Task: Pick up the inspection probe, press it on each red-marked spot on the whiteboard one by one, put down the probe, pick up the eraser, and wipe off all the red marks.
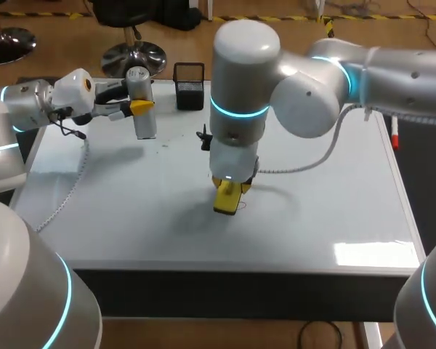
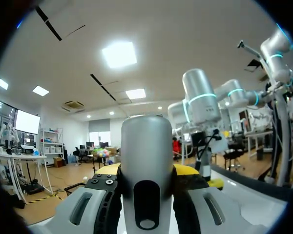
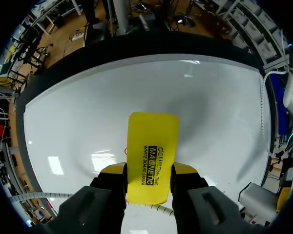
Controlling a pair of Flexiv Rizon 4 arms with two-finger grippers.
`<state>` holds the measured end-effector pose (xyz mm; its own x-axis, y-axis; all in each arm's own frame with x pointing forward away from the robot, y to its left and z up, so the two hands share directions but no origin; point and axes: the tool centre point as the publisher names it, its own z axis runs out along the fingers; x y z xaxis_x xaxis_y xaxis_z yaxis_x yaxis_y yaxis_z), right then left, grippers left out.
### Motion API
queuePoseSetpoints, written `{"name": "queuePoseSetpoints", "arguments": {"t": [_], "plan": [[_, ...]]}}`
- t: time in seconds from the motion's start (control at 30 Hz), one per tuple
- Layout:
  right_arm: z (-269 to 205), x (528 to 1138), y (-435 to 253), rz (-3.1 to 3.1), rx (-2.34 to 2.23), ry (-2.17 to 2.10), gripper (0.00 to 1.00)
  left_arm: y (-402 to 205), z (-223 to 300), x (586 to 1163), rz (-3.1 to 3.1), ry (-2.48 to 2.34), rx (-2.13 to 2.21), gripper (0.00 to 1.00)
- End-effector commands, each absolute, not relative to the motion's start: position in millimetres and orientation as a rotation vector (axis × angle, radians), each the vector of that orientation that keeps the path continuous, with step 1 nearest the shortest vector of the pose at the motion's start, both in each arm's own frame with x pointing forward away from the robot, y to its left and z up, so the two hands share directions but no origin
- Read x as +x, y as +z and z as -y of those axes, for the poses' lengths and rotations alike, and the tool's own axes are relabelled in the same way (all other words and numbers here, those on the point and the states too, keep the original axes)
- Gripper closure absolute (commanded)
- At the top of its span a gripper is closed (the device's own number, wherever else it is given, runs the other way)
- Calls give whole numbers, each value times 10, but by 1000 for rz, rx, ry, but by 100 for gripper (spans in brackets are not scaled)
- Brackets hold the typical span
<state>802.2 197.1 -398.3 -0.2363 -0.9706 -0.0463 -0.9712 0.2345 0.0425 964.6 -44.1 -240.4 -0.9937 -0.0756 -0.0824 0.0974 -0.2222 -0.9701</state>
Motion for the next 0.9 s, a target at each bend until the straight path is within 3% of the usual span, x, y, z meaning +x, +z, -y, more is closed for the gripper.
{"name": "queuePoseSetpoints", "arguments": {"t": [0.03, 0.9], "plan": [[-2067, 8045, -4070, -2459, -2000, 95, 100, -2394, 447, 9635, -1883, -2370, 25, 100], [-2119, 8045, -4190, -2448, -2039, 92, 100, -2394, 447, 9635, -1883, -2370, 25, 100]]}}
